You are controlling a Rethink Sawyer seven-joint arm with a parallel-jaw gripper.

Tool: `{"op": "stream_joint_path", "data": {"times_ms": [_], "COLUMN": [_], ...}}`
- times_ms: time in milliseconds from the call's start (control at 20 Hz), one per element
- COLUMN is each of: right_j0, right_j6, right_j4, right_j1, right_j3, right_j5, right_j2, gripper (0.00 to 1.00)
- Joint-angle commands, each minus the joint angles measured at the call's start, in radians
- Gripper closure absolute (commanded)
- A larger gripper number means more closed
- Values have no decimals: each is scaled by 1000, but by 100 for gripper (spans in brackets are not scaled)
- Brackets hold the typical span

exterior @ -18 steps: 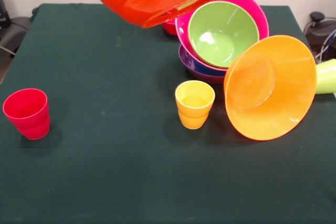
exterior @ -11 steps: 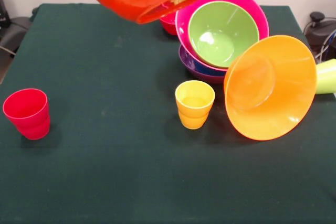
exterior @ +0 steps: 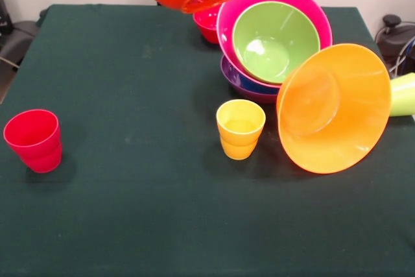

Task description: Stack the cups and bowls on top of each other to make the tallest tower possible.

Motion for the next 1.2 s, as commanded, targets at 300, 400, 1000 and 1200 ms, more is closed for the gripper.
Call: {"op": "stream_joint_path", "data": {"times_ms": [300, 400, 1000, 1200], "right_j0": [81, 88, 104, 101], "right_j6": [-34, -22, 19, 17], "right_j4": [-16, -14, -18, -20], "right_j1": [-4, -2, 34, 42], "right_j3": [133, 144, 197, 208], "right_j5": [34, 13, -120, -147], "right_j2": [50, 46, 35, 33], "gripper": [100, 100, 100, 100]}}
